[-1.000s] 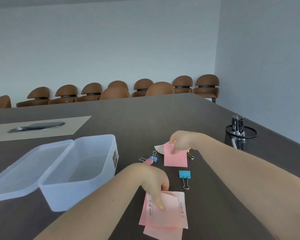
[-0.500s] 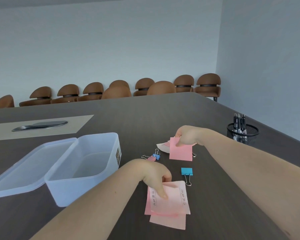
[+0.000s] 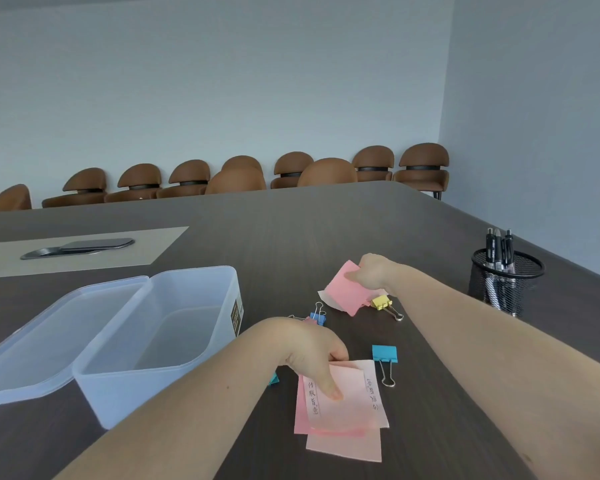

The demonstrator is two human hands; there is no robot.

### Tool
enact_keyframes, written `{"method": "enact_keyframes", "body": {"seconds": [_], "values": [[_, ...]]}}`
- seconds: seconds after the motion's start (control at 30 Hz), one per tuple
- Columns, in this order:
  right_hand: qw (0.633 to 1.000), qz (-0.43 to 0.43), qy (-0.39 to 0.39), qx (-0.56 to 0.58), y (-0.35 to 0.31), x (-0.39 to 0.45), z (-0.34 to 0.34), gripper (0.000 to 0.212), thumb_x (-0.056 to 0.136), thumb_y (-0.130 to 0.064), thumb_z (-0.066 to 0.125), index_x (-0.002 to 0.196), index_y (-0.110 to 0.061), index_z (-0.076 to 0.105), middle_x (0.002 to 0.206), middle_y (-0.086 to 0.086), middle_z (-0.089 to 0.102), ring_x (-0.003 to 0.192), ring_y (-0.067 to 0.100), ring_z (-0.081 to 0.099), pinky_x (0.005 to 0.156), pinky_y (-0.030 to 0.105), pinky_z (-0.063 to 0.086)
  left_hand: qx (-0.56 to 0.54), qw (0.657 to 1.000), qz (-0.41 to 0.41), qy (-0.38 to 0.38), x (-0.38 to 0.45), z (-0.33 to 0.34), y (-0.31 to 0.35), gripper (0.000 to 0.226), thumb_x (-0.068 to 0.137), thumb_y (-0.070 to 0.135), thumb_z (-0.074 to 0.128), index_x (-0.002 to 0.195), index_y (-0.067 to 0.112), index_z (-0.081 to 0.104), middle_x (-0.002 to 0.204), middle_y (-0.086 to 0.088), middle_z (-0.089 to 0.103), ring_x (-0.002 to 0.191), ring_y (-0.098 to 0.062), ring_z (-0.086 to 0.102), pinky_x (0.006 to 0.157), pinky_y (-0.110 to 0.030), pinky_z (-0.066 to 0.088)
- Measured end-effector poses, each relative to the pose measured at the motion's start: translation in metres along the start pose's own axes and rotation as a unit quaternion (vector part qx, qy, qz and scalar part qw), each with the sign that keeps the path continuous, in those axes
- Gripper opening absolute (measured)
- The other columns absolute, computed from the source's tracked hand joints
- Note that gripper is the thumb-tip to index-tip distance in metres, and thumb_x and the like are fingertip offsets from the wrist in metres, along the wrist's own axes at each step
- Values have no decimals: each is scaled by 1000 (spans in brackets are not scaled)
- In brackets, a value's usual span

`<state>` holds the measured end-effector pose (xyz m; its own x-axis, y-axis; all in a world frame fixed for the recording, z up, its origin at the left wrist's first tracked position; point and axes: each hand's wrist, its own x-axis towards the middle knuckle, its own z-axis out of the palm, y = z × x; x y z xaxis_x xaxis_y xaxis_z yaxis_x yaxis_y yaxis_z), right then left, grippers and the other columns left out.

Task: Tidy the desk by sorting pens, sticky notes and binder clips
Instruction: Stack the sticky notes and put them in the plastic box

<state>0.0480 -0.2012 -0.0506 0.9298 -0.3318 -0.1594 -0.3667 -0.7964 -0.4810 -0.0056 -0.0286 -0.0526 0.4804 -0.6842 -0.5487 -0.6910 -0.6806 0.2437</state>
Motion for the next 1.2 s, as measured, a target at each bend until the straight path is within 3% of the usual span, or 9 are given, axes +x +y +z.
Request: {"method": "enact_keyframes", "body": {"seconds": [0.1, 0.2, 0.3, 0.47, 0.67, 0.8, 0.93, 1.07, 1.2], "values": [[999, 40, 3, -18, 3, 9, 13, 34, 91, -37, 50, 104, -7, 54, 81, 4, 54, 92, 28, 55, 93, 35, 43, -13, 1000, 2, 21, 2, 0, -3, 43, 90, 29, 62, 128, 12, 52, 128, -5, 58, 99, -13, 51, 80, -26, 43], [995, 91, 4, -42, 8, 11, 22, 65, 67, -60, 59, 113, -14, 50, 105, 6, 55, 114, 30, 52, 102, 42, 40, -29, 999, 4, 29, 1, 1, -5, 42, 90, 30, 63, 126, 12, 54, 124, -4, 59, 98, -13, 51, 79, -26, 44], [991, 122, 16, -62, 8, 4, 22, 63, 70, -53, 63, 119, -20, 42, 127, 8, 51, 127, 29, 39, 98, 41, 34, -52, 997, 1, 50, 2, 3, -8, 38, 89, 30, 63, 121, 11, 56, 108, -1, 58, 94, -14, 52, 65, -19, 41], [991, 117, -29, -59, 1, 13, 24, 111, 48, -62, 81, 136, -12, 37, 135, 11, 51, 126, 34, 47, 107, 46, 38, -79, 995, -5, 61, 2, 5, -9, 30, 89, 30, 64, 111, 11, 58, 88, 7, 53, 86, -14, 51, 59, -19, 37], [991, 89, -53, -81, -6, -5, 18, 79, 72, -51, 75, 134, -13, 45, 135, 7, 53, 127, 29, 49, 111, 41, 35, -84, 994, -8, 71, -2, 8, -9, 20, 89, 29, 63, 100, 14, 56, 81, 9, 51, 75, -8, 49, 59, -19, 37], [995, 73, -33, -61, -5, -7, 22, 80, 67, -43, 82, 131, -9, 47, 134, 9, 56, 125, 31, 52, 109, 43, 38, -88, 993, -15, 77, -3, 10, -9, 35, 89, 31, 63, 117, 10, 57, 102, -2, 57, 91, -15, 51, 63, -20, 39], [996, 64, -7, -58, -10, -9, 22, 81, 69, -28, 84, 133, -5, 40, 133, 13, 55, 122, 33, 54, 102, 41, 44, -88, 993, -11, 80, -2, 11, -9, 36, 90, 30, 62, 117, 8, 56, 103, -4, 59, 92, -17, 51, 63, -21, 39], [997, 56, -31, -32, -14, -20, 10, 54, 87, -11, 67, 135, 2, 46, 139, 18, 51, 130, 33, 49, 103, 36, 41, -91, 993, -14, 78, -2, 12, -9, 35, 90, 31, 62, 117, 10, 56, 101, 2, 54, 110, -22, 55, 75, -25, 41], [995, 66, -47, -50, -7, -22, 10, 60, 87, -22, 68, 138, 0, 44, 141, 15, 50, 129, 31, 50, 103, 35, 41, -101, 992, -14, 79, -4, 13, -9, 26, 88, 30, 64, 107, 13, 57, 92, 3, 55, 92, -17, 53, 65, -22, 40]]}}
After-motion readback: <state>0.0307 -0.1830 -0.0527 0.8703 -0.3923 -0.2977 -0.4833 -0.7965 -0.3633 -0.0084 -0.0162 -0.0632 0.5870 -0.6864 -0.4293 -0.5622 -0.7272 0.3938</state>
